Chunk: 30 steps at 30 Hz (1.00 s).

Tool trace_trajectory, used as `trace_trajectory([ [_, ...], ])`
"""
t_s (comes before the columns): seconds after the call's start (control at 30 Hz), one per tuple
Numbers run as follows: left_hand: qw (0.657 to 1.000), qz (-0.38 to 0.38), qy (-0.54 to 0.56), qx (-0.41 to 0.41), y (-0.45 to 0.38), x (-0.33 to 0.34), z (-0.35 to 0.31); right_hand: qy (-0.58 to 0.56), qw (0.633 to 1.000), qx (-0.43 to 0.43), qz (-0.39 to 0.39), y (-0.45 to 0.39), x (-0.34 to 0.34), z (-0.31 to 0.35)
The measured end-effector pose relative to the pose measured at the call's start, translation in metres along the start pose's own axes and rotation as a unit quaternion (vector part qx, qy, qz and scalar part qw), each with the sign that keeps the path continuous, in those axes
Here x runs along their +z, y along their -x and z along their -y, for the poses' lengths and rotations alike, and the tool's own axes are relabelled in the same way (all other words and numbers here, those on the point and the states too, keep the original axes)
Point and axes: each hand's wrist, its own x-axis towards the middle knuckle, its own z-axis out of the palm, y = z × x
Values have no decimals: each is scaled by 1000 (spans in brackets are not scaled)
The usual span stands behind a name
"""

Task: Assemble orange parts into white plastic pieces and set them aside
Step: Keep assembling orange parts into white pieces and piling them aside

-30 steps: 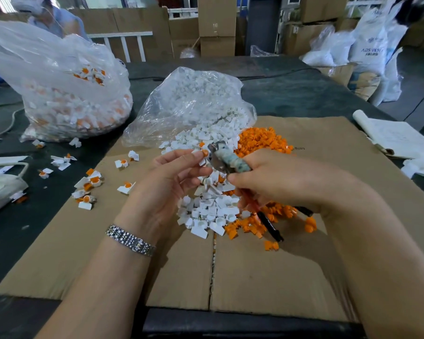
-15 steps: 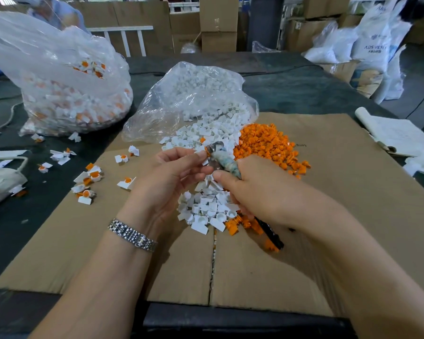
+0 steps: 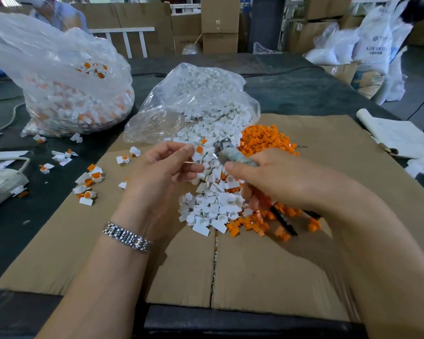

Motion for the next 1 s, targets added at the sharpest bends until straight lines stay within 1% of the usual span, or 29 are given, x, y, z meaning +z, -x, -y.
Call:
trace_trajectory([
  [0.03, 999, -28, -37, 15, 0, -3, -1, 28, 999, 3, -28, -3, -5, -3],
  [0.07, 993, -64, -96, 33, -1, -5, -1, 58, 997, 4, -59, -7, -10, -7],
  [0.1, 977, -107, -176, 56, -3, -9, -1, 86, 993, 7, -87, -12, -13, -12],
  [0.13, 949, -150, -266, 82, -5, -12, 0, 111, 988, 15, -110, -19, -14, -18],
  [0.17, 911, -188, -352, 105, -7, -15, 0, 135, 982, 30, -129, -25, -14, -25],
  [0.23, 834, -242, -479, 128, -9, -20, 1, 191, 965, 67, -170, -37, -12, -40],
  [0.27, 808, -251, -516, 130, -9, -21, 1, 226, 951, 84, -192, -41, -9, -47],
  [0.3, 798, -245, -535, 133, -10, -22, 2, 255, 938, 95, -213, -44, -7, -53],
  [0.33, 802, -224, -535, 142, -11, -22, 3, 269, 930, 99, -229, -46, -4, -58],
  [0.4, 833, -155, -507, 156, -10, -20, 5, 267, 929, 98, -238, -49, 0, -65],
  [0.47, 865, -87, -476, 129, -10, -16, 7, 264, 932, 93, -230, -52, 3, -68],
  [0.5, 871, -60, -474, 115, -9, -15, 8, 266, 933, 87, -227, -52, 4, -69],
  [0.53, 866, -40, -486, 109, -10, -14, 11, 267, 934, 79, -225, -53, 5, -70],
  [0.6, 841, -22, -529, 109, -11, -12, 17, 266, 936, 67, -222, -54, 6, -70],
  [0.73, 796, -31, -591, 130, -14, -9, 22, 236, 946, 58, -213, -52, 3, -68],
  [0.8, 787, -31, -601, 138, -15, -9, 23, 217, 952, 43, -210, -47, -1, -65],
  [0.9, 784, -34, -604, 139, -17, -11, 25, 202, 956, -16, -213, -36, -10, -62],
  [0.93, 783, -34, -606, 137, -17, -11, 24, 199, 958, -37, -201, -32, -14, -61],
  [1.0, 781, -34, -610, 130, -18, -10, 25, 201, 965, -68, -153, -25, -19, -59],
])
